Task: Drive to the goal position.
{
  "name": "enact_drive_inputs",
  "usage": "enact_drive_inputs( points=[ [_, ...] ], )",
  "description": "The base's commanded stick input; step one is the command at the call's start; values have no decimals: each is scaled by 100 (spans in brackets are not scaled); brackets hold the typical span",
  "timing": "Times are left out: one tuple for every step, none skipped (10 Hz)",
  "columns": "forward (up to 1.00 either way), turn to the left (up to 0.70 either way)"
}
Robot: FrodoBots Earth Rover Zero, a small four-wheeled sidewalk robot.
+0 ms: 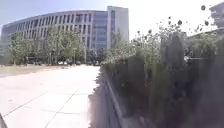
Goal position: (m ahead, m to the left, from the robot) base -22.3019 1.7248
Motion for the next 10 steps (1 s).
enact_drive_inputs(
  points=[
    [0, 0],
    [0, 0],
    [0, 0],
    [0, 0],
    [0, 17],
    [0, 74],
    [0, 100],
    [0, 100],
    [0, 100],
    [0, 100]
  ],
)
